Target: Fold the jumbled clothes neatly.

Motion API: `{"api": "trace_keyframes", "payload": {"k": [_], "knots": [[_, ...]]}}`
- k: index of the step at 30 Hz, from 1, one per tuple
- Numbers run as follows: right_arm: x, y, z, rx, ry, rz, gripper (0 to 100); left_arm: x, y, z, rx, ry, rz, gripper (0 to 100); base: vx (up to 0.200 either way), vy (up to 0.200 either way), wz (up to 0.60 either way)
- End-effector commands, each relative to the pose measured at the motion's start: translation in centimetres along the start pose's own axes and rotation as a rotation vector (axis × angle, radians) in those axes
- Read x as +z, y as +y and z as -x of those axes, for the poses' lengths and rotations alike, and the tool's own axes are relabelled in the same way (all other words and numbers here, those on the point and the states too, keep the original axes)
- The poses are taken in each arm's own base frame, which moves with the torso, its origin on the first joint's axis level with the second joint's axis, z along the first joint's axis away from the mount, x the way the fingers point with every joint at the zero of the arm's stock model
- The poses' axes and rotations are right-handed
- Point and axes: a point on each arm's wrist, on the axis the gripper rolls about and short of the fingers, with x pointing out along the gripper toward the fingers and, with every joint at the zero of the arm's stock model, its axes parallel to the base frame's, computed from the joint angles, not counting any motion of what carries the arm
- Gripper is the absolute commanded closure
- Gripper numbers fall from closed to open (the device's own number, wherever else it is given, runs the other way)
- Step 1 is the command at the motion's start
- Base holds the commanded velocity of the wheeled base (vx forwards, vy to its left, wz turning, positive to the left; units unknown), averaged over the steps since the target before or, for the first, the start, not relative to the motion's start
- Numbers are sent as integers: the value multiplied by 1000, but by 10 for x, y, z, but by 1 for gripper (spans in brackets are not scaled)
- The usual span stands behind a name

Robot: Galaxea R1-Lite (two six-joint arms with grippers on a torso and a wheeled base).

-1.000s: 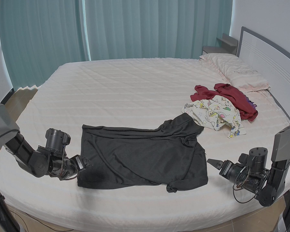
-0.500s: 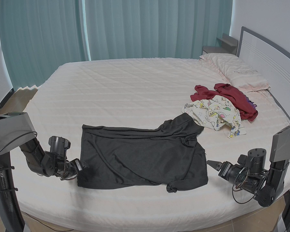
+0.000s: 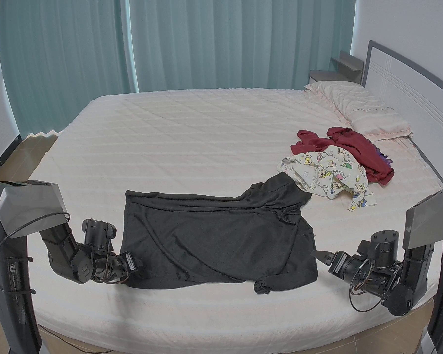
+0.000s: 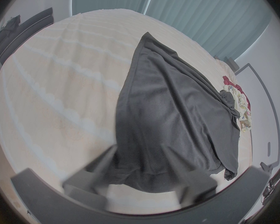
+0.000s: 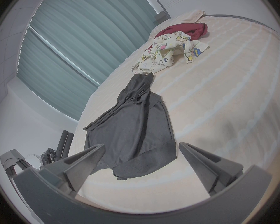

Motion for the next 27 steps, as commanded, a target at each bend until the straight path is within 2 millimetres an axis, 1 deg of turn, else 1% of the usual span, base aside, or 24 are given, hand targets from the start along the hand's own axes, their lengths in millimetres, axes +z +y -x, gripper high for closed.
{"api": "trace_keyframes", "payload": {"k": [1,3,5,6,8,9,10,12,13,15,23,24,27], "knots": [[-13,-3,-16,-6,39,20,0,-9,5,2,4,23,8,100,0,0,0],[-14,-4,-17,-10,45,21,0,-9,7,4,1,-3,10,100,0,0,0],[-22,-10,-32,-26,64,48,0,-10,10,7,-1,-25,16,100,0,0,0],[-23,-12,-42,-25,60,73,0,-10,13,14,-12,-58,28,100,0,0,0],[-21,-12,-54,-32,62,102,0,-11,14,23,-35,-98,50,100,0,0,0],[-20,-13,-55,-34,62,103,0,-11,14,23,-35,-98,50,100,0,0,0],[-19,-12,-63,-60,91,108,0,-10,12,28,-55,-129,68,100,0,0,0],[-15,-8,-74,-85,111,112,0,-7,12,29,-59,-177,81,100,0,0,0],[-15,-8,-74,-85,111,112,0,-7,12,29,-59,-177,81,100,0,0,0],[-10,-5,-84,-102,109,118,0,-4,12,31,-32,-226,90,100,0,0,0],[-15,-10,-88,-131,143,133,0,-4,13,32,-26,-233,92,100,0,0,0],[-15,-8,-90,-126,137,134,100,-3,14,33,-23,-237,96,100,0,0,0],[-12,-7,-92,-123,126,131,100,-1,19,33,-13,-241,107,100,0,0,0]]}}
